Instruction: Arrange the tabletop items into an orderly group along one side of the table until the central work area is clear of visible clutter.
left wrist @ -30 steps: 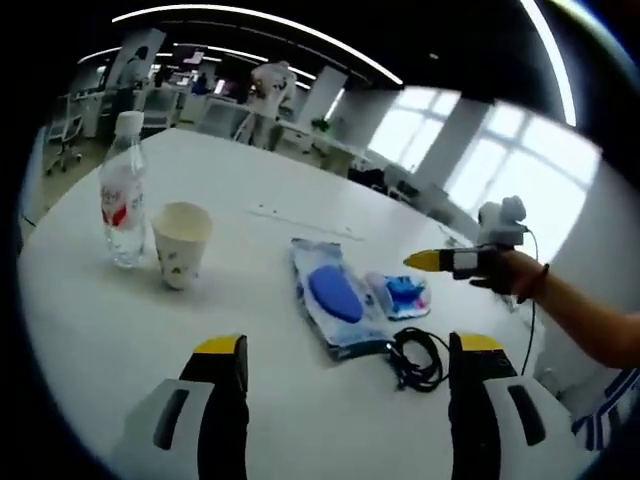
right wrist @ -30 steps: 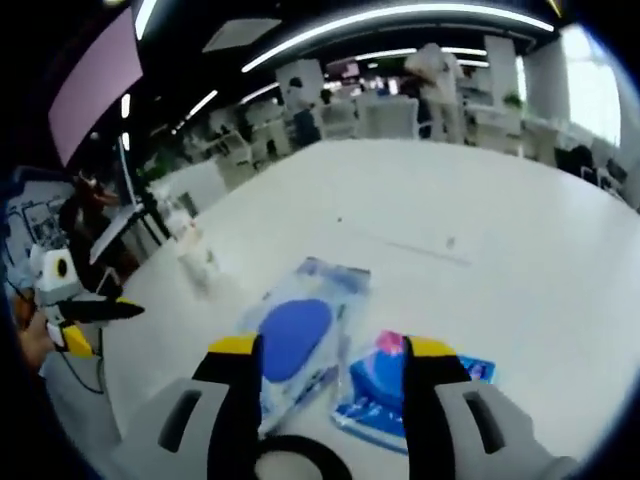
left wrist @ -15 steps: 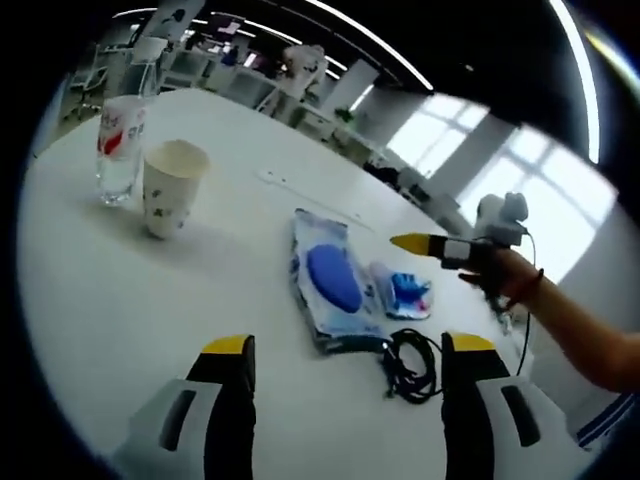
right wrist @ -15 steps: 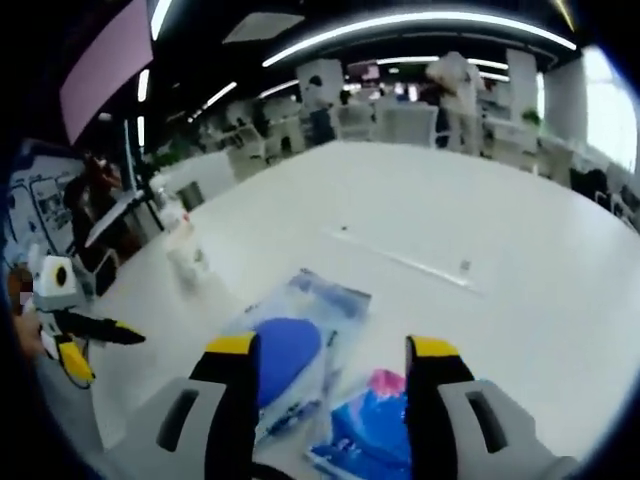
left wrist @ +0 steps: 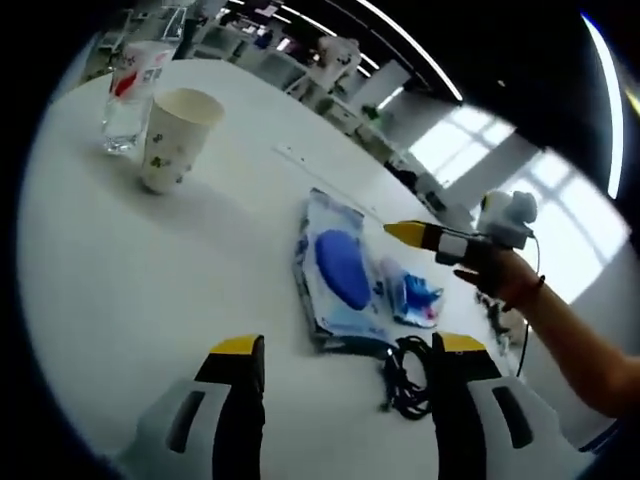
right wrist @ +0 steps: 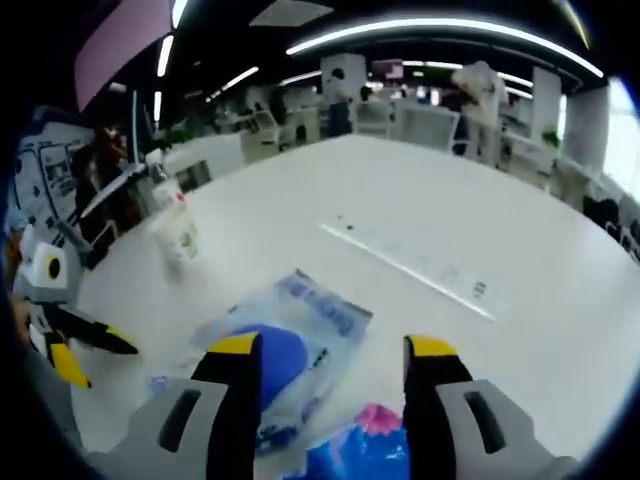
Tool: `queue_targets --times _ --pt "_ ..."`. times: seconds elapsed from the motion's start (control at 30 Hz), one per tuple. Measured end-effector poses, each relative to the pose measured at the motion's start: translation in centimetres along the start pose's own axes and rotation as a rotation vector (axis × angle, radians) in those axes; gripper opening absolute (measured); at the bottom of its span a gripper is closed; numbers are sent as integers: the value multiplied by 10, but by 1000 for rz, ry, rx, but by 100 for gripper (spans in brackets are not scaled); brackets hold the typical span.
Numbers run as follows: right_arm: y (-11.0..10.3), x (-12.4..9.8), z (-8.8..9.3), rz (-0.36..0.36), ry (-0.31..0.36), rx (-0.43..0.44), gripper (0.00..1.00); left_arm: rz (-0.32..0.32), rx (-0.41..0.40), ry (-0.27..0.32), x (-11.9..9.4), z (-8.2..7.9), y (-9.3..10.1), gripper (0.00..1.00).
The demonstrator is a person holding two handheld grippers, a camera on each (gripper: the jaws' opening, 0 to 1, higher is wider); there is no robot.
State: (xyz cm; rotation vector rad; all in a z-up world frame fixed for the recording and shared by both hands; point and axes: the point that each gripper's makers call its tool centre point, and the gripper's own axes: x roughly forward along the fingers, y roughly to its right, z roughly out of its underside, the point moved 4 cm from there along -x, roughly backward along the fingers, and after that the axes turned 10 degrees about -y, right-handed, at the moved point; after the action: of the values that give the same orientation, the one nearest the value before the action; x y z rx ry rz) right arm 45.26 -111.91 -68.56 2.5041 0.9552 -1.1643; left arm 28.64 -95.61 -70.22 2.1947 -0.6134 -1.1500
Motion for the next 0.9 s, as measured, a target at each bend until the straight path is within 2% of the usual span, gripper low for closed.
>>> queue_targets --times 0.3,0.43,0.5,0.67,0.77,0.83,0.9 --pt "14 20 -10 47 20 -102 46 13 -113 8 14 1 4 56" --pt "12 31 -11 42 3 -157 44 21 -152 5 19 2 8 55" --pt "11 36 -11 34 -7 -169 43 18 -198 4 22 2 9 56" --pt "10 47 -4 28 -49 -187 41 9 -250 26 26 1 10 54" --pt "9 49 -4 25 -54 -194 41 19 -320 23 29 1 11 53" --pt "7 49 -5 19 -50 -200 41 14 -322 41 30 -1 10 56" --pt "5 51 -6 11 -55 -213 40 6 -331 39 32 -1 10 54"
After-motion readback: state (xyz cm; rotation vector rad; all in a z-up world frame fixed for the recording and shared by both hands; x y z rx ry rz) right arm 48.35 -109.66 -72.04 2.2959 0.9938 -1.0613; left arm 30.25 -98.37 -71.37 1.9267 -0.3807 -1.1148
